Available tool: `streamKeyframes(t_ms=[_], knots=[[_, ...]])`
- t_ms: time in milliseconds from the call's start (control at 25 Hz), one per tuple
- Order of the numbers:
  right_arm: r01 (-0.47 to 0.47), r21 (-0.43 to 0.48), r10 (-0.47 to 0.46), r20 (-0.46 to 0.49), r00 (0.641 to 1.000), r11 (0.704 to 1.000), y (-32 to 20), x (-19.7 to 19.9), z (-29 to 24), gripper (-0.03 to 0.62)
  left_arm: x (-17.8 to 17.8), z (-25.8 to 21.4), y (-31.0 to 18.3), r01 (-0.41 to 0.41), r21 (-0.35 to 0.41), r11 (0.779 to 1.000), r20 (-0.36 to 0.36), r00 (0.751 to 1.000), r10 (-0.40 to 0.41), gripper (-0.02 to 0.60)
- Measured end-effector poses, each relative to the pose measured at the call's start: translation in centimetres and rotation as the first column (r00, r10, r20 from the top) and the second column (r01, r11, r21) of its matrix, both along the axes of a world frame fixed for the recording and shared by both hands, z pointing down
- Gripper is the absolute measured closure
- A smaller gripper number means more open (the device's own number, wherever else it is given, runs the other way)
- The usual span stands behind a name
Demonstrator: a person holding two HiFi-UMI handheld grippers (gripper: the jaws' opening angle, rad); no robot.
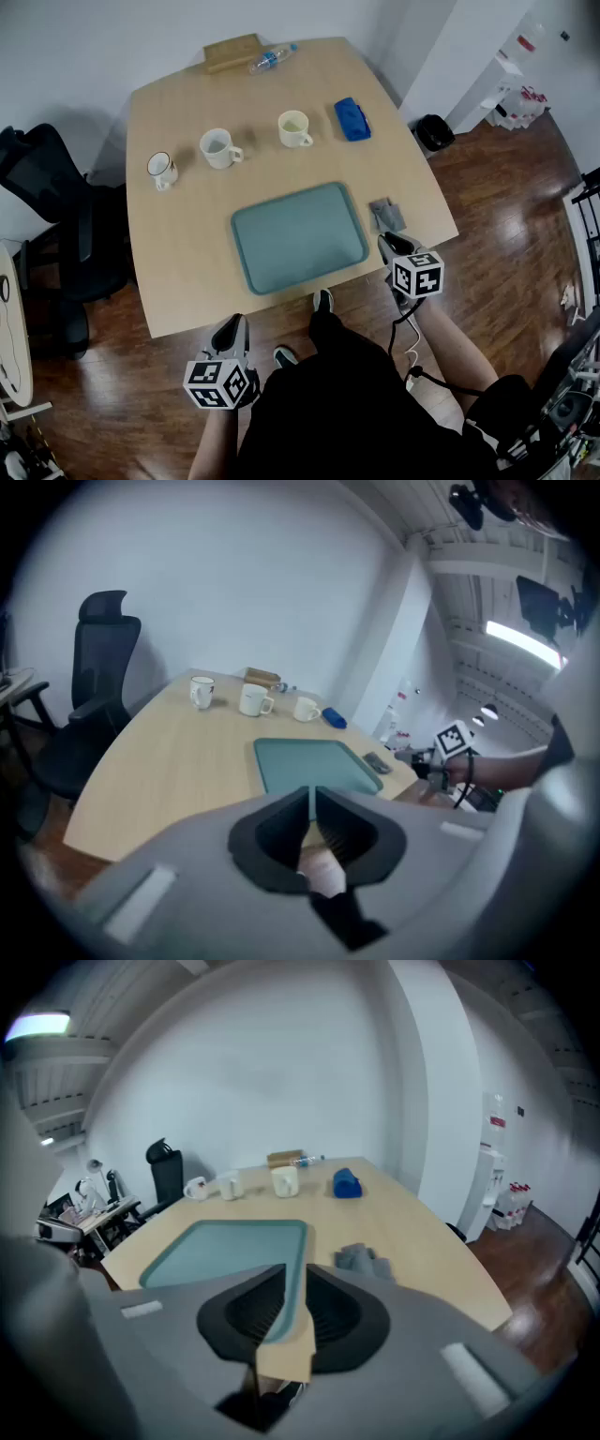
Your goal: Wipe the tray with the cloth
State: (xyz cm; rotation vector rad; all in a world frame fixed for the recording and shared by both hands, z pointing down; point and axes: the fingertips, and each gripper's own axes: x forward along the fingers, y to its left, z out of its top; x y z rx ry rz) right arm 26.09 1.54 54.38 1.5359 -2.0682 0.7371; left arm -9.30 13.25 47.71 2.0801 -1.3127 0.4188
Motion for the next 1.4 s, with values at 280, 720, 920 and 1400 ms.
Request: streamKeyframes(t_ms=[280,720,920,1400], knots=[[-0.022,-0.15,-0.002,-0.159,0.987,0.988,-7.9,8.7,6.5,0.47,0.7,2.9,-7.3,0.13,-0.079,0.988,0.031,0.991,-0.128,0.557],[-0.018,-0.169,0.019,-0.001,1.0,0.985,-8.0,6.7,7.2,0.384,-0.3,4.4,-11.3,0.193,-0.148,0.97,0.012,0.981,-0.194,0.565],[-0.023,-0.252,-0.008,-0.123,0.992,0.967,-7.1,6.5,9.1,0.385,-0.4,4.7,-12.0,0.152,-0.16,0.975,-0.02,0.987,-0.157,0.568],[0.062,-0.1,-0.083,-0.214,0.973,0.993,-13.1,-0.8,4.2,0.56,-1.1,10.5,-10.8,0.081,-0.28,0.957,0.046,0.996,-0.071,0.531]])
